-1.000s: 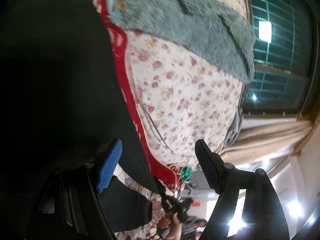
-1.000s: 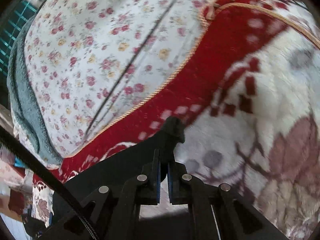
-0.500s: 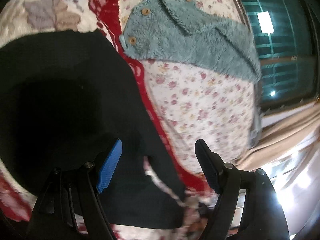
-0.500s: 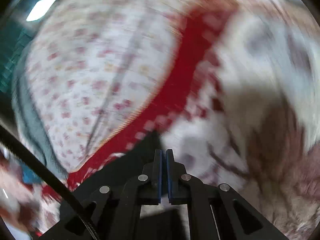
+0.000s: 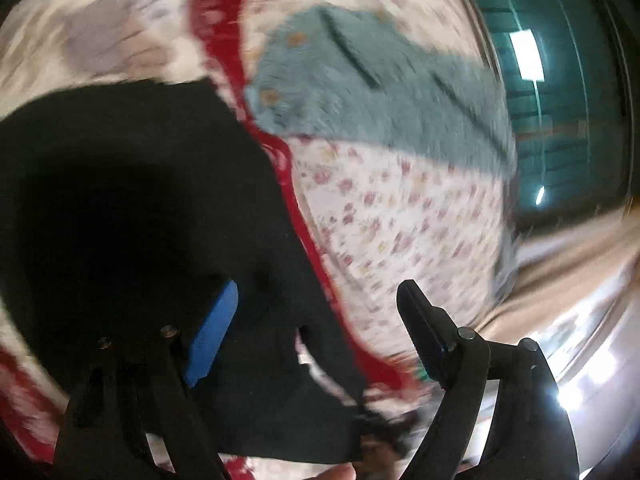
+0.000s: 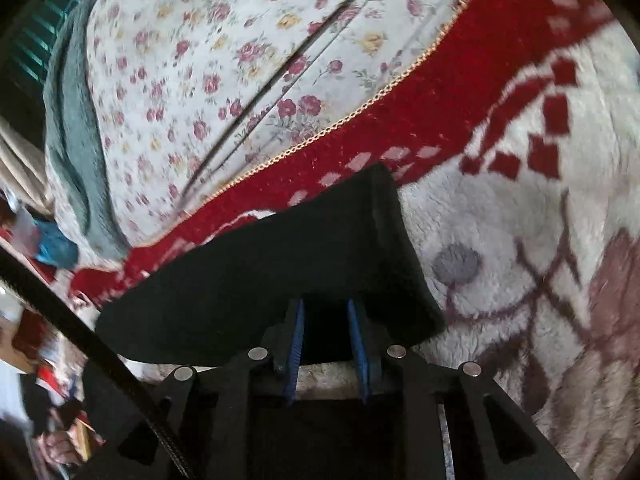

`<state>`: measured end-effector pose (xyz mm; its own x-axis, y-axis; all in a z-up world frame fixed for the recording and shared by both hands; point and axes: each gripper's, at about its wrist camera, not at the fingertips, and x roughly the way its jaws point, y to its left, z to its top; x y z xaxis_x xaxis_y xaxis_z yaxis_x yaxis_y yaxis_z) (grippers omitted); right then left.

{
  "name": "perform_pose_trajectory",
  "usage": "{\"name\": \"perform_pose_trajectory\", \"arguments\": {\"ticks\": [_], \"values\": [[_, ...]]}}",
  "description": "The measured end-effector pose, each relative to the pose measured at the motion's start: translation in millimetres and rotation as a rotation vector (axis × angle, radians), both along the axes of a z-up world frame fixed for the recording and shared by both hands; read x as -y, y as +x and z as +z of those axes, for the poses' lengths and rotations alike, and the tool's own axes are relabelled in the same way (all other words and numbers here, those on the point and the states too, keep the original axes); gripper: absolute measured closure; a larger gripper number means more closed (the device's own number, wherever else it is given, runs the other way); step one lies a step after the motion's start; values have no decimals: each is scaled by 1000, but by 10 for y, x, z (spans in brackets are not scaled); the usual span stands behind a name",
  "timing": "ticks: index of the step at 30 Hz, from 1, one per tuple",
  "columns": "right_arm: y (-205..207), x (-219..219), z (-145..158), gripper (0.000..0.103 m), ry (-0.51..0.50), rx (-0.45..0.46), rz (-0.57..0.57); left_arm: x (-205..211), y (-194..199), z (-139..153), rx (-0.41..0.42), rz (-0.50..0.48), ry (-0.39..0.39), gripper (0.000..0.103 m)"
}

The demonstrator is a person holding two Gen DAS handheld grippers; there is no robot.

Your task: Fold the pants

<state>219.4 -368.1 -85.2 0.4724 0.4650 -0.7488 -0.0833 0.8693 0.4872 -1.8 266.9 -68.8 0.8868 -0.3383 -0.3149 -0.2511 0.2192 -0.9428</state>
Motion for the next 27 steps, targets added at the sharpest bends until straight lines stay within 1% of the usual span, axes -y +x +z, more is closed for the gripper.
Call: {"name": "perform_pose_trajectory", "arguments": {"ticks": [1, 3, 4, 5, 6, 7, 8, 9, 10, 11, 12, 13, 15, 17, 18, 19, 20, 21, 22, 23, 25, 27], "values": [[-8, -34, 5, 81, -20, 8, 9, -96, -100, -14, 1, 33, -29, 21], [-40, -115, 35, 76, -67, 31, 31, -304, -342, -53, 0, 95, -50, 21], [-53, -167, 54, 73, -95, 42, 45, -395, -445, -83, -4, 104, -65, 21], [-54, -228, 72, 71, -131, 53, 64, -429, -491, -106, -7, 100, -87, 21], [-46, -260, 99, 71, -167, 55, 79, -470, -548, -144, -3, 84, -131, 21], [-28, -291, 147, 71, -201, 48, 85, -486, -605, -141, 12, 73, -157, 21], [-56, -288, 239, 71, -210, 60, 72, -489, -669, -100, 32, 68, -160, 21], [-132, -237, 333, 71, -194, 96, 55, -499, -759, -30, 51, 68, -146, 21], [-225, -178, 442, 71, -167, 132, 36, -506, -844, 48, 67, 72, -128, 21], [-324, -106, 532, 70, -126, 148, 25, -524, -930, 127, 88, 75, -104, 20], [-404, -34, 572, 69, -85, 137, 32, -539, -979, 177, 89, 76, -84, 20], [-444, -3, 578, 69, -71, 113, 43, -569, -1014, 219, 74, 79, -56, 20], [-551, 104, 541, 69, -84, 31, 74, -620, -1006, 259, 53, 77, -8, 20], [-650, 188, 528, 69, -95, -23, 87, -624, -961, 232, 1, 79, 28, 20], [-697, 223, 520, 69, -92, -47, 98, -622, -911, 224, -46, 74, 75, 20], [-738, 263, 504, 69, -80, -70, 108, -601, -864, 212, -120, 83, 139, 20], [-770, 321, 479, 68, -48, -97, 110, -571, -843, 204, -190, 93, 191, 20], [-792, 391, 438, 68, 7, -124, 104, -522, -814, 186, -234, 88, 221, 20], [-809, 427, 398, 68, 41, -140, 101, -470, -800, 143, -234, 67, 210, 20], [-814, 481, 345, 68, 73, -163, 90, -432, -784, 92, -220, 46, 179, 20], [-834, 553, 251, 68, 87, -195, 55, -370, -744, 2, -193, 13, 117, 20], [-847, 616, 145, 68, 103, -240, 20, -368, -707, -75, -179, 8, 79, 20]]}}
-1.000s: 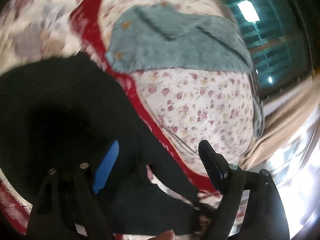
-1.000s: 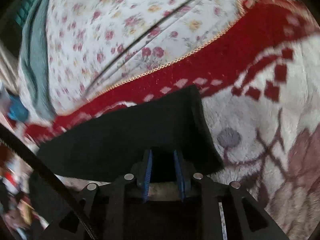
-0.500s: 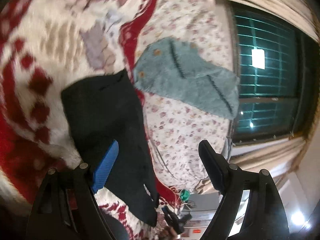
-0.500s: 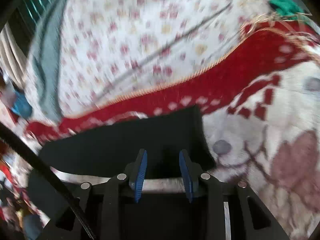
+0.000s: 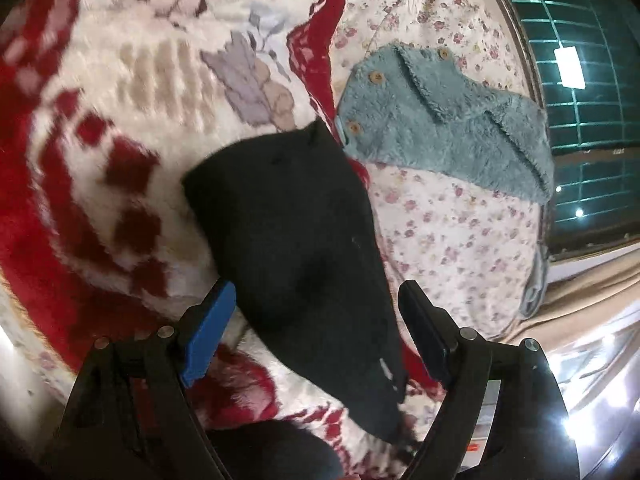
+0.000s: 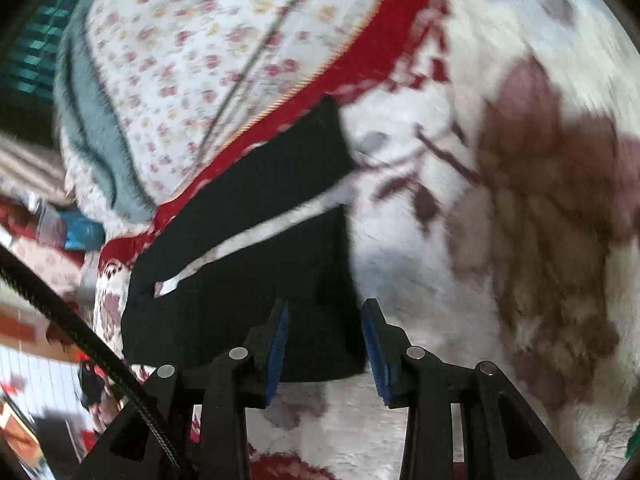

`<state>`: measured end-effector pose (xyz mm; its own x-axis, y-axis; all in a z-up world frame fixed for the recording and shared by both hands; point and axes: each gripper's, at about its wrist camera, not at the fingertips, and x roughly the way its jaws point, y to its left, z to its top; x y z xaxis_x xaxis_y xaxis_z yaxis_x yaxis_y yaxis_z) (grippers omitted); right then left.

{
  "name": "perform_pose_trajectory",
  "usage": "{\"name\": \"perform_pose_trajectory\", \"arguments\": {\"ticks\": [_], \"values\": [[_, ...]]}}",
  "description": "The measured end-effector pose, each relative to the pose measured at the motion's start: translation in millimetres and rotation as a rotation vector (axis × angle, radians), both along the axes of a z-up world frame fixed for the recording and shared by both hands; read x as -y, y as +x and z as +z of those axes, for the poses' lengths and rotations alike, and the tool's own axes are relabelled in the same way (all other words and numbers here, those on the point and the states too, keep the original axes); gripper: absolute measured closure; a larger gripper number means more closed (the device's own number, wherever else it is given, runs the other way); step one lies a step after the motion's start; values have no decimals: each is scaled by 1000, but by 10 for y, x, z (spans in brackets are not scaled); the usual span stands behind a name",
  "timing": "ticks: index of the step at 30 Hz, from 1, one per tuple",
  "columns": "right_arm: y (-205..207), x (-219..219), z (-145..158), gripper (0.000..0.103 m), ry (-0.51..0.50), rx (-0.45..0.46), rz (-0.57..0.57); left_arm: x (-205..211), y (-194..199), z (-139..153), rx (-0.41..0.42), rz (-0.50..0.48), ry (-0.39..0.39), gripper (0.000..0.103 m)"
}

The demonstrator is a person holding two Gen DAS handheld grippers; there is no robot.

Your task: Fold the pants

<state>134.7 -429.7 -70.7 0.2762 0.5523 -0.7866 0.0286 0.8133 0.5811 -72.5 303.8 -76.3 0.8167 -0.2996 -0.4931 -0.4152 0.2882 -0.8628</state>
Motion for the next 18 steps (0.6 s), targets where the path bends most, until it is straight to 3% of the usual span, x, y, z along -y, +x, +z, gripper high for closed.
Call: {"name": "perform_pose_trajectory", "arguments": {"ticks": [3, 6, 10, 11, 12, 13, 14, 18], "values": [[-51, 59, -66, 68, 47, -38, -28, -57, 62, -146, 9, -3, -88, 20], [-76, 7, -98, 63, 97, -79, 16, -125, 136, -264, -17, -11, -144, 20], [-23, -72, -112, 63, 115, -57, 47, -135, 208, -215, 0, -14, -120, 22], [-7, -68, -99, 71, 117, -37, 41, -131, 227, -211, -3, -19, -106, 30], [7, -60, -92, 80, 106, -25, 32, -123, 253, -219, -34, -30, -82, 65], [8, -50, -90, 96, 89, -20, 22, -111, 285, -252, -93, -51, -54, 90], [3, -64, -82, 96, 67, -20, 25, -100, 292, -291, -136, -61, -45, 90], [-114, -216, 154, 97, -90, 50, 98, -80, 239, -199, -120, -60, -3, 95]]}}
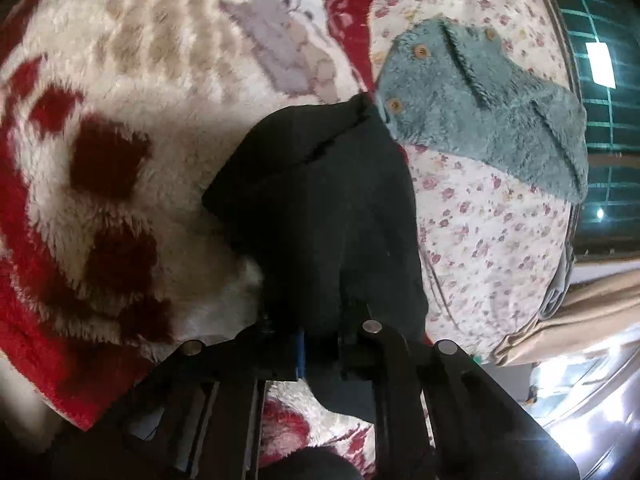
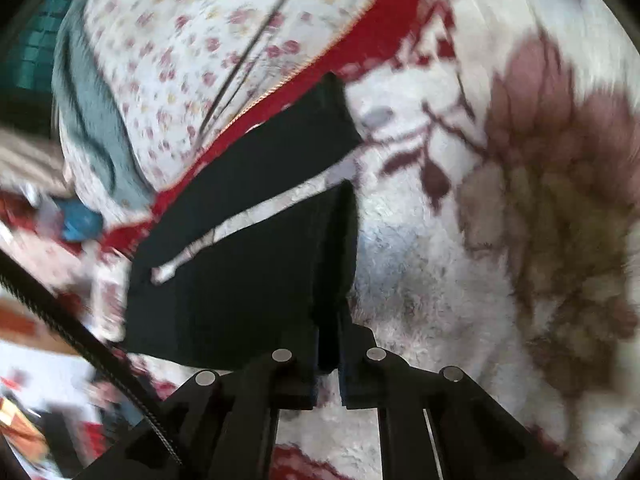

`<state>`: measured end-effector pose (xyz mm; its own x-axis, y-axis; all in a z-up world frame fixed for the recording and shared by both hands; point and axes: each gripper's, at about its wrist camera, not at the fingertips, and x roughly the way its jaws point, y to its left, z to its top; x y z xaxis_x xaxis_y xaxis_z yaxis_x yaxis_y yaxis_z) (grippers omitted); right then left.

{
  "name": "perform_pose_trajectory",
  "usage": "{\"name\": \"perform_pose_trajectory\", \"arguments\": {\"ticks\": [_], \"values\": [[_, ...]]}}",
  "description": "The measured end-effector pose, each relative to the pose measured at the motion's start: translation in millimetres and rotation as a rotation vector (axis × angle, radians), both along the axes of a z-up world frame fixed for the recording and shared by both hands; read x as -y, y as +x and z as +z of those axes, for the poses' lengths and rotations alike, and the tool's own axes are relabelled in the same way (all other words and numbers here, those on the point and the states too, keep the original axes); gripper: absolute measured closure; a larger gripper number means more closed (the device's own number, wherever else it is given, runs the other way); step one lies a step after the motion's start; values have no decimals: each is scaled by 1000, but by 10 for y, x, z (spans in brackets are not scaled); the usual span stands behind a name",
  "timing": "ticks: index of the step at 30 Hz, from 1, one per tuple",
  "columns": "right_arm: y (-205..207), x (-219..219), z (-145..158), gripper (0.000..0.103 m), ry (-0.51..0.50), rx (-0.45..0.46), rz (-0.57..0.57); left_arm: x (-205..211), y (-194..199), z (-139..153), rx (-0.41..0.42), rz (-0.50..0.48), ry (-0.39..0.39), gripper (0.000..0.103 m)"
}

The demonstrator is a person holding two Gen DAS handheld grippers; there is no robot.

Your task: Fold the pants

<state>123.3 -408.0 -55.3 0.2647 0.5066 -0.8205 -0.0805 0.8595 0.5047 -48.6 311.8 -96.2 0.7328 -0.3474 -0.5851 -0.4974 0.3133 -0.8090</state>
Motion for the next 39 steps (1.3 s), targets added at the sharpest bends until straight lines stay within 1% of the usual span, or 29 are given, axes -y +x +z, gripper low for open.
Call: {"name": "perform_pose_trajectory", "arguments": {"ticks": [2, 4, 6, 8, 9, 10, 11, 13, 14, 16, 17, 18, 19, 20, 21, 22, 23, 24, 25, 26, 27, 29, 31, 32, 33, 35, 36, 38, 39], "values": [[-89, 5, 86, 97, -34, 9, 7, 18, -24, 114, 9, -2, 57, 95], [-165, 44, 118, 97, -38, -1, 11, 9, -32, 151, 2, 12, 80, 95], [-218, 84, 77, 97, -37, -30, 12, -15, -26, 83, -25, 38, 70, 95], [-209, 127, -32, 97, -39, -62, -1, -25, 7, -10, -41, 54, 62, 95], [-186, 134, -65, 97, -25, -83, -15, -34, 15, -72, -47, 57, 62, 95], [-164, 138, -63, 97, -28, -80, -16, -42, 18, -121, -41, 62, 63, 95], [-139, 105, -60, 97, -53, -76, -5, -58, 9, -164, -27, 71, 43, 95], [-76, 34, -140, 97, -104, -120, 20, -86, 4, -185, -17, 73, 2, 90], [-52, 29, -167, 96, -109, -132, 21, -117, -6, -197, -13, 61, -26, 88], [-5, 52, -167, 92, -115, -137, 2, -175, -55, -181, -17, 42, -70, 81], [9, 74, -146, 91, -124, -139, -13, -208, -84, -136, -23, 40, -70, 77], [15, 99, -104, 90, -150, -131, -33, -245, -121, -54, -32, 46, -44, 67], [39, 120, -16, 86, -216, -102, -59, -291, -166, 69, -44, 76, 8, 59], [65, 134, 67, 81, -261, -72, -78, -337, -206, 198, -42, 112, 57, 54], [106, 147, 167, 79, -287, -34, -97, -415, -237, 368, -14, 155, 99, 45], [159, 165, 272, 77, -286, 6, -115, -460, -224, 469, 8, 174, 117, 41], [255, 181, 397, 73, -258, 44, -129, -510, -171, 591, 33, 188, 138, 40], [323, 173, 460, 71, -242, 58, -133, -560, -25, 740, 58, 182, 164, 37], [450, 146, 548, 67, -224, 78, -131, -586, 124, 821, 72, 163, 174, 37], [534, 120, 591, 66, -215, 90, -124, -604, 302, 871, 88, 133, 175, 37], [645, 58, 641, 66, -201, 107, -115, -630, 603, 898, 110, 75, 159, 37], [895, -45, 679, 66, -169, 125, -109, -696, 1030, 841, 98, 15, 144, 37], [1062, -122, 663, 65, -165, 125, -135, -784, 1467, 709, 48, -12, 151, 37], [1164, -159, 629, 65, -168, 116, -156, -832, 1631, 617, 34, -29, 138, 37], [1223, -191, 600, 65, -167, 106, -174, -872, 1815, 489, 8, -54, 111, 37], [1311, -243, 525, 65, -159, 88, -191, -911, 2079, 173, -54, -94, 25, 37], [1324, -254, 486, 65, -160, 82, -182, -924, 2155, 58, -76, -102, 11, 37], [1320, -293, 423, 65, -174, 82, -157, -947, 2209, -34, -96, -106, 46, 37], [1317, -307, 398, 65, -180, 81, -148, -956, 2230, -71, -93, -117, 58, 37]]}}
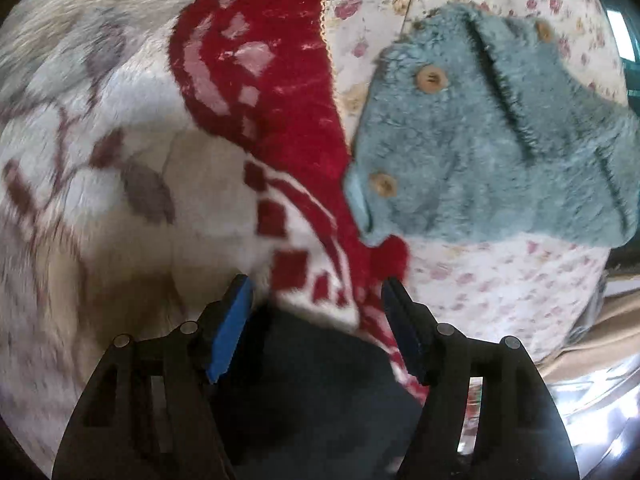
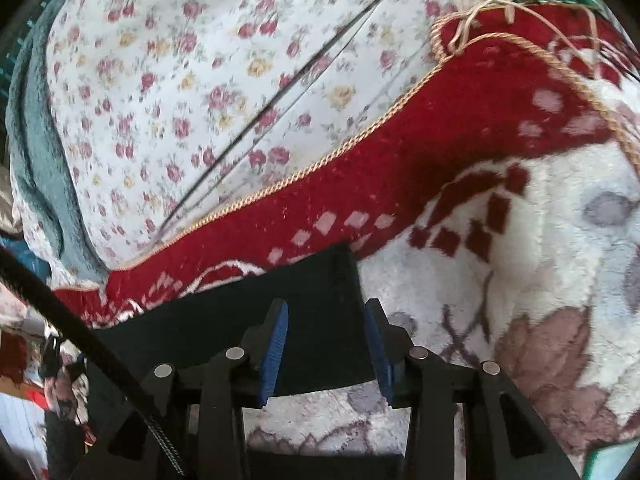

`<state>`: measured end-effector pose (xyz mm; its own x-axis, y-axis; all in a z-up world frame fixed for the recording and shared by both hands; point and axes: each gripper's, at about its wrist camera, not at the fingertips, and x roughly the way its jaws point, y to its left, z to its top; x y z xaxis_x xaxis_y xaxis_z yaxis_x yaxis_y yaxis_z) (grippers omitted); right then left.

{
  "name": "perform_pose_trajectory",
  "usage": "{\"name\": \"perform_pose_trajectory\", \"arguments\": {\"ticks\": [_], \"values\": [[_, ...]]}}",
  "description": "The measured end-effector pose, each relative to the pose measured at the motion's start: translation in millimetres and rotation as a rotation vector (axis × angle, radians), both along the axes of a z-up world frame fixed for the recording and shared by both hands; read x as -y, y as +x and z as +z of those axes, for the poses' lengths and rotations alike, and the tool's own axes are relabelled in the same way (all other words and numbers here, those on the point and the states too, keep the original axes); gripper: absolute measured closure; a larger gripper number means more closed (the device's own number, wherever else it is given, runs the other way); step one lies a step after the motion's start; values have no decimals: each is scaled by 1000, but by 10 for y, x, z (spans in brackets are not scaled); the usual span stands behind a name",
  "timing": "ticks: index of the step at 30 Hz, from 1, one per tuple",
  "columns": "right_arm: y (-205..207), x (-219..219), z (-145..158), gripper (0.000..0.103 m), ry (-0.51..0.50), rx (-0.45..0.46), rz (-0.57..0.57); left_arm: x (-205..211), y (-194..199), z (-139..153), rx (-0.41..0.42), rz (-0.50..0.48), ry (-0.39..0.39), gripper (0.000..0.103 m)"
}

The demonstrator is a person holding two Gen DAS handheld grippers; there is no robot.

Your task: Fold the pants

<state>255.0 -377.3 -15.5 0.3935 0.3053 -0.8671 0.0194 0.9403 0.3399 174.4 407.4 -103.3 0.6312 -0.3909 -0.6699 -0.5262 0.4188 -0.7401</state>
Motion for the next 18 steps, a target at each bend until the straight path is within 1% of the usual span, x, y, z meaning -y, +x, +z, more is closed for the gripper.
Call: {"name": "perform_pose_trajectory", "arguments": {"ticks": [2, 5, 7, 10, 12, 14, 18], "values": [[-13, -19, -45, 65, 1, -4, 12, -12, -16, -17, 21, -3, -7, 37], [-21, -47, -106, 65, 11, -6, 18, -10, 2, -2, 23, -39, -6, 37], [-27, -72, -137, 65, 12, -8, 22, 21, 38, 30, 30, -84, -13, 37], [-30, -105, -163, 65, 12, -15, 24, 145, 64, 90, 23, -158, 4, 37], [-30, -110, -153, 65, 8, -11, 21, 168, 46, 99, 5, -161, 17, 37], [-24, -101, -137, 65, -6, -4, 22, 158, 39, 79, -19, -150, 6, 37], [-30, -32, -138, 65, -4, -3, 7, 163, 12, 92, -40, -173, 26, 38]]}}
